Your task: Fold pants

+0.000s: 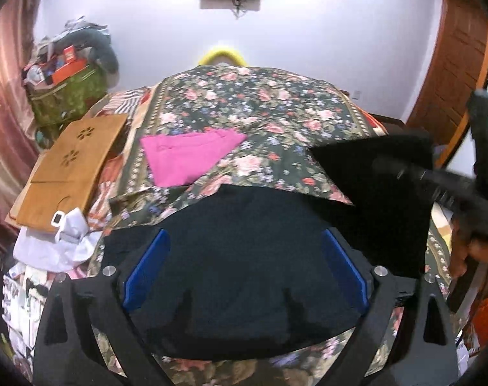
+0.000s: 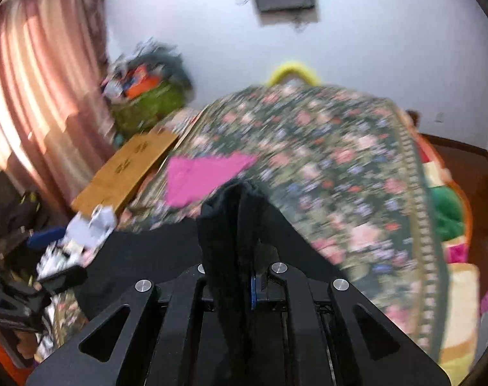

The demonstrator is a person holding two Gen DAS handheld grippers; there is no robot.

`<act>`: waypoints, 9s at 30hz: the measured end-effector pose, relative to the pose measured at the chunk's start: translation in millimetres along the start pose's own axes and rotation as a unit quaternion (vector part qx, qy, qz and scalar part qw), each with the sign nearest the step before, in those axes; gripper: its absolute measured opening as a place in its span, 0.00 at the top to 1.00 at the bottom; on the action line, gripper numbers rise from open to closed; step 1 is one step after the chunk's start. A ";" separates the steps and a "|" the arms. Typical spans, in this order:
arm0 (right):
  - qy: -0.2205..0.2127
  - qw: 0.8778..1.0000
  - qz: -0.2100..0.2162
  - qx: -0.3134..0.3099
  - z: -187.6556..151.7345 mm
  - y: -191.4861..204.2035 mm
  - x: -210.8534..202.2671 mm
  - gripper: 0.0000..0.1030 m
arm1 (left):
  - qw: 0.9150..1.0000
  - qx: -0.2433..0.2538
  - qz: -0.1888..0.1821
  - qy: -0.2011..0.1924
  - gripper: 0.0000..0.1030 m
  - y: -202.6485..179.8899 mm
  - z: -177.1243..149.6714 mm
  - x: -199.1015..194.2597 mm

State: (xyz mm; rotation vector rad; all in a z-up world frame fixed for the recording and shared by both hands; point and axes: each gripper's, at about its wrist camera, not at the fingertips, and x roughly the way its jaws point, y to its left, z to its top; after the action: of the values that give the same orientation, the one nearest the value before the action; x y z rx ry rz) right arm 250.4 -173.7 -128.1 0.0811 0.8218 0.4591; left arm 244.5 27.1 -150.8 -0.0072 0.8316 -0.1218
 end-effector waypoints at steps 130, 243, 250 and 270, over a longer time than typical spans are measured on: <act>0.124 0.988 -0.007 -0.087 -76.5 38.0 39.7 0.38 | 0.894 -0.366 -0.185 0.177 0.04 206.7 -140.5 100.8; 0.024 0.996 -0.031 0.080 -116.7 -67.8 -82.6 0.38 | 0.980 0.044 0.044 0.189 0.00 17.4 -31.6 133.2; 0.023 0.993 -0.021 0.111 -119.8 -70.5 -81.5 0.38 | 0.985 0.044 0.050 0.159 0.00 12.3 -60.5 83.4; 0.038 0.998 -0.002 0.051 -126.7 -33.1 -49.0 0.72 | 0.993 0.060 0.022 0.104 0.64 -5.9 -72.6 55.6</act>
State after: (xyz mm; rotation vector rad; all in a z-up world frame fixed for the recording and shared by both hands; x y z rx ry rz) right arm 142.0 -237.7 -189.2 0.1571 0.9204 0.4186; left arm 227.4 18.2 -240.4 0.1385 1.0303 -0.1312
